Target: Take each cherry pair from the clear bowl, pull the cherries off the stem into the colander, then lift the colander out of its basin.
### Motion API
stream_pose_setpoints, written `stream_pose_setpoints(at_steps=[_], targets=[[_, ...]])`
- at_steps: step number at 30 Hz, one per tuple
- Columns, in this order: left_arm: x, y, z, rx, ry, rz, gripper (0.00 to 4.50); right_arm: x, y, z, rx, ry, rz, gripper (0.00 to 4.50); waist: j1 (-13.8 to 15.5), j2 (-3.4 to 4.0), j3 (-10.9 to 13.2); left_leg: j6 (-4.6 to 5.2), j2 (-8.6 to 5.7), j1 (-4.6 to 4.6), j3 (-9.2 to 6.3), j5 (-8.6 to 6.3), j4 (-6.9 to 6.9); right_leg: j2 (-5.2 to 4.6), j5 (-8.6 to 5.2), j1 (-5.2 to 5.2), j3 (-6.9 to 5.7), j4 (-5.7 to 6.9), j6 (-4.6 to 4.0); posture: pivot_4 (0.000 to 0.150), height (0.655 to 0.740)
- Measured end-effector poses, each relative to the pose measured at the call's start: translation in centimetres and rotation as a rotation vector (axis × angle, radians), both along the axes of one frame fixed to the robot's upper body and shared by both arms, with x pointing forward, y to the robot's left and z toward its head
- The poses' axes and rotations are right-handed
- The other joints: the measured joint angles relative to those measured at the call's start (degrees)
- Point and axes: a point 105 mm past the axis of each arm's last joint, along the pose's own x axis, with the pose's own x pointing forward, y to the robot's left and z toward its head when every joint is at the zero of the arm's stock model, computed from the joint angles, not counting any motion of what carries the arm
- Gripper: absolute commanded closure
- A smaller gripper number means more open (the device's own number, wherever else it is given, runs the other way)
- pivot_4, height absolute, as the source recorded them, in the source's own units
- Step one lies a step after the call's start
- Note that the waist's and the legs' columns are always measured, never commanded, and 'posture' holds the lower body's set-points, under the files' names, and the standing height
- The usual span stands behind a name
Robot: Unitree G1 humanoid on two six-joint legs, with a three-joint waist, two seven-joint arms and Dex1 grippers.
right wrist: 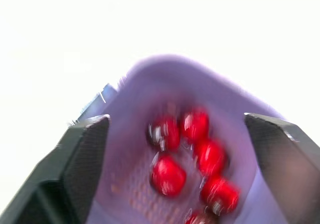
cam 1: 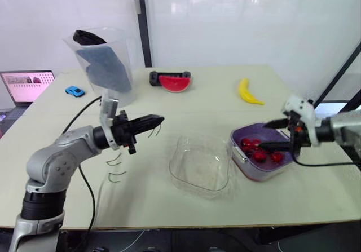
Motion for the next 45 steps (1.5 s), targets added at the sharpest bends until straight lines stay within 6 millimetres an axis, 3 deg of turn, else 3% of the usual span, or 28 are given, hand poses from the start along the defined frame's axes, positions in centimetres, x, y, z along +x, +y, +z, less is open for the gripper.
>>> stream_pose_setpoints(at_steps=[3,4,6,9,14,25,27,28,35,40,45], targets=[[0.0,0.9,-0.7,0.029,0.026,0.049,4.50,-2.0,5.4,4.6,0.164,-0.055,0.252,0.05,-0.21,0.05,0.00,0.00,0.08,0.02,-0.05,0.00,-0.09,0.04,0.00,-0.04,0.01,0.00,-0.01,0.150,0.7400],[0.0,1.1,-1.1,0.035,0.039,0.065,4.50,-2.9,6.5,5.2,0.168,-0.056,0.311,0.05,-0.04,0.05,0.00,0.00,0.11,0.01,-0.11,0.00,-0.08,0.04,0.00,-0.03,-0.04,0.00,-0.01,0.150,0.7400],[0.0,2.5,-3.1,0.071,0.096,0.133,4.50,-4.3,8.2,5.2,0.146,-0.042,0.409,0.05,0.23,0.01,-0.01,0.06,0.11,0.01,-0.15,-0.04,-0.08,-0.02,0.00,0.04,-0.08,-0.09,-0.01,0.150,0.7400],[-0.4,4.6,-6.5,0.102,0.205,0.237,4.50,-4.9,10.1,3.7,0.140,0.017,0.490,0.05,0.54,0.01,0.01,0.07,0.06,-0.13,-0.09,-0.05,0.09,-0.11,0.01,0.09,-0.04,-0.31,0.01,0.150,0.7400],[-1.1,7.6,-9.5,0.185,0.327,0.380,4.50,-5.3,10.9,3.3,0.133,0.021,0.517,0.05,1.66,0.01,0.00,0.08,0.06,-0.13,-0.10,-0.05,0.05,-0.11,0.02,0.06,-0.06,-0.33,0.02,0.150,0.7400],[-1.6,10.4,-14.4,0.262,0.504,0.533,4.50,-5.2,9.8,1.6,0.105,0.059,0.466,0.05,1.60,0.01,0.00,0.08,0.07,-0.13,-0.05,-0.05,0.00,-0.09,0.03,0.02,-0.06,-0.33,0.02,0.150,0.7400],[-1.6,10.7,-14.8,0.279,0.514,0.549,3.85,-5.3,9.6,1.6,0.094,0.059,0.461,0.00,1.60,0.01,0.00,0.08,0.07,-0.13,-0.04,-0.05,0.00,-0.10,0.03,0.03,-0.06,-0.33,0.02,0.150,0.7400],[-1.5,10.7,-14.7,0.279,0.509,0.548,3.61,-5.3,9.5,1.6,0.093,0.057,0.461,0.00,1.60,0.01,0.00,0.07,0.07,-0.12,-0.05,-0.05,0.00,-0.10,0.03,0.03,-0.06,-0.33,0.02,0.150,0.7400],[-1.0,10.6,-13.3,0.242,0.478,0.533,0.19,-5.3,9.5,1.7,0.094,0.054,0.456,0.00,1.50,0.02,0.00,0.07,0.09,-0.12,-0.04,-0.05,0.00,-0.10,0.03,0.01,-0.05,-0.33,0.02,0.150,0.7400],[-1.1,11.3,-9.3,0.208,0.436,0.495,0.04,-5.2,9.6,2.5,0.083,0.036,0.440,0.00,1.51,0.02,0.00,0.07,0.09,-0.12,-0.04,-0.05,-0.01,-0.10,0.03,0.01,-0.05,-0.34,0.02,0.150,0.7400],[-1.1,10.1,-4.0,0.230,0.324,0.368,0.04,-5.2,8.3,3.3,0.057,0.037,0.359,0.00,1.77,0.01,0.01,0.07,0.05,-0.19,-0.06,-0.05,0.01,-0.13,0.03,0.02,-0.08,-0.40,0.02,0.150,0.7400]])
